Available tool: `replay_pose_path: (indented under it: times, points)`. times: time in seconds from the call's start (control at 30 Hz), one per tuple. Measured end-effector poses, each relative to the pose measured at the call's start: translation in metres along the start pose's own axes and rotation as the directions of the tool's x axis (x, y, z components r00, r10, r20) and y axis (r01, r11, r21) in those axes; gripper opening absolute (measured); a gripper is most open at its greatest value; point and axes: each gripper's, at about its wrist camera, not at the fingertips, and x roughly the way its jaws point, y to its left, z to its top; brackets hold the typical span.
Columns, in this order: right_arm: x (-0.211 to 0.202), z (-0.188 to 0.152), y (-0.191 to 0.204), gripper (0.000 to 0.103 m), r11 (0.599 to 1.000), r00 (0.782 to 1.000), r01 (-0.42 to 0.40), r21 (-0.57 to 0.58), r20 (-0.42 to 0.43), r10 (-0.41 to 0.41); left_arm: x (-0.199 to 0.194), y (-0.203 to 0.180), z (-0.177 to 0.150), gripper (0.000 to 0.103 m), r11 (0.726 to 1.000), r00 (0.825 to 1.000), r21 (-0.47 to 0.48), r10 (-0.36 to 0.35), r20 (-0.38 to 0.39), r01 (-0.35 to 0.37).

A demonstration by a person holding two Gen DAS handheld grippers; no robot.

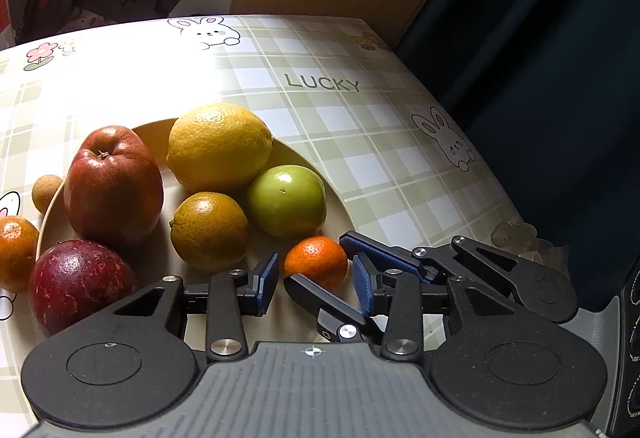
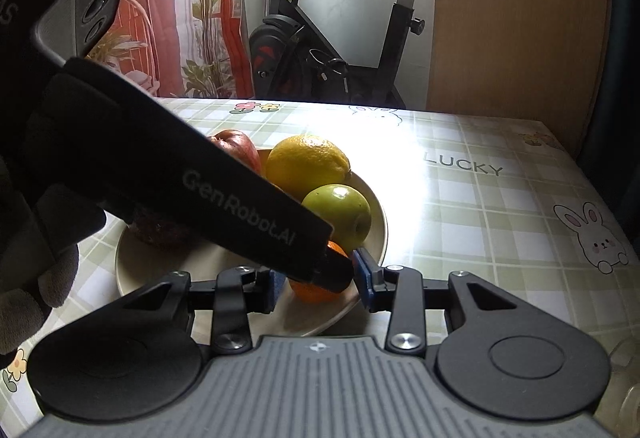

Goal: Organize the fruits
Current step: 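Carry the tangerine onto the cream plate and open the left tool, then move the left tool to the pale yellow apple and close on it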

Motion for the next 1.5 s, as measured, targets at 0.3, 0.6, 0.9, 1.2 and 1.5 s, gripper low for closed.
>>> replay_pose_path:
  times: [0.3, 0.6, 0.9, 1.2, 1.5]
  points:
    - [-0.008, 0.008, 0.005, 0.040, 1.000, 1.000, 0.005, -0.003, 0.029, -0.005, -0.033, 0.011, 0.002, 0.050, 1.000, 0.995, -0.022, -0.011, 0.097, 0.013]
    - [-0.012, 0.030, 0.016, 0.041, 0.999, 0.998, -0.015, 0.040, 0.066, 0.013, -0.089, 0.034, 0.011, 0.050, 0.999, 0.973, -0.019, 0.048, 0.227, -0.045]
    - [-0.007, 0.055, 0.045, 0.044, 0.997, 0.994, -0.066, 0.038, 0.085, 0.062, -0.139, 0.061, 0.011, 0.051, 0.988, 0.939, 0.004, 0.149, 0.309, -0.157]
    - [0.013, 0.078, 0.078, 0.051, 0.992, 0.990, -0.122, 0.045, 0.072, 0.118, -0.179, 0.111, 0.001, 0.051, 0.970, 0.904, -0.048, 0.238, 0.355, -0.236]
    - [0.044, 0.087, 0.111, 0.053, 0.992, 0.992, -0.124, 0.015, 0.005, 0.124, -0.199, 0.166, -0.013, 0.051, 0.956, 0.892, -0.134, 0.293, 0.345, -0.262]
